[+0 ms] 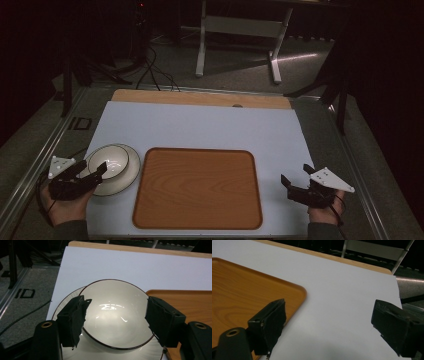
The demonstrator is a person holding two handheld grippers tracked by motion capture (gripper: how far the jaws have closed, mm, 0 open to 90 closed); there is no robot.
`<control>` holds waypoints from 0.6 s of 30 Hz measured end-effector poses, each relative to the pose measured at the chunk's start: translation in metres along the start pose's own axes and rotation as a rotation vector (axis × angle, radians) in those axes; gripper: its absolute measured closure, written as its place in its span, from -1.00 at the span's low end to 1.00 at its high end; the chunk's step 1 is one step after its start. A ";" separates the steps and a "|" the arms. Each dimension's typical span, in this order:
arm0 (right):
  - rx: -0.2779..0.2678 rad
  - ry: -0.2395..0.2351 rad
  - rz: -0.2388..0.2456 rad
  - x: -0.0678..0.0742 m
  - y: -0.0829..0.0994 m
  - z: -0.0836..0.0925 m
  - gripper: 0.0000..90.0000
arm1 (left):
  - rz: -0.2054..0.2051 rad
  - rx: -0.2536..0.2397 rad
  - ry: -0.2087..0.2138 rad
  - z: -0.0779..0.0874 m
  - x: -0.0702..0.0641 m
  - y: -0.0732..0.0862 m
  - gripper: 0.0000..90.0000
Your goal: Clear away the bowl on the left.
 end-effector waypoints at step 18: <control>-0.017 0.023 0.040 0.003 -0.003 -0.001 -0.73 | 0.035 0.038 -0.038 -0.018 0.013 0.000 -0.21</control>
Point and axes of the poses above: each handheld gripper's, and its own axes: z roughly backward along the jaws, y roughly out of its underside, x roughly to its left, the point moved 8 cm from there along -z, roughly forward along the jaws, and after that the axes turned 5 degrees about -z, right-handed, at the moved point
